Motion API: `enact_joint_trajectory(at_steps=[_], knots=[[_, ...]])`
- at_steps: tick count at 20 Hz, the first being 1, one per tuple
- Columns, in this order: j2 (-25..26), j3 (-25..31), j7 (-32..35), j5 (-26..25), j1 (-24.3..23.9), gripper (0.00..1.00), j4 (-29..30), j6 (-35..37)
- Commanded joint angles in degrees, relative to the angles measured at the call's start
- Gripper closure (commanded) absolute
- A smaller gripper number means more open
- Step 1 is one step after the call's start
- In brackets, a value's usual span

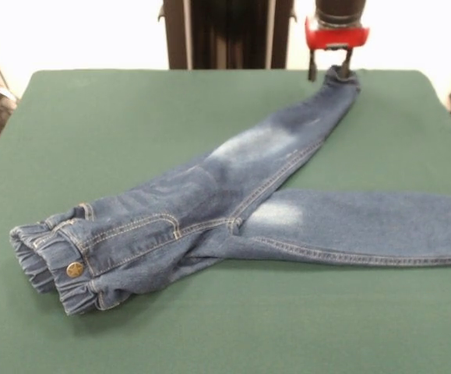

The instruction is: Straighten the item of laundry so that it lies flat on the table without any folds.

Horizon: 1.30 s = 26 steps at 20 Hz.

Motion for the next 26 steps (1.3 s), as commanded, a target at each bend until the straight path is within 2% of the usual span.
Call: enact_joint_trajectory(at_steps=[1, 4, 9, 16, 26], knots=[[-3.88, 10.5, -2.94, 1.28, -5.32, 0.0, -6.87, 10.46], [-6.73, 10.68, -2.57, 1.55, -5.4, 0.0, -6.66, 13.5], [-8.24, 11.08, -2.65, 0.26, -6.03, 0.0, -7.09, 14.46], [-12.96, 14.35, -2.89, 3.07, -8.19, 0.0, -5.57, 20.2], [-8.51, 11.18, -2.4, -3.29, -5.91, 0.0, -11.34, 16.8]])
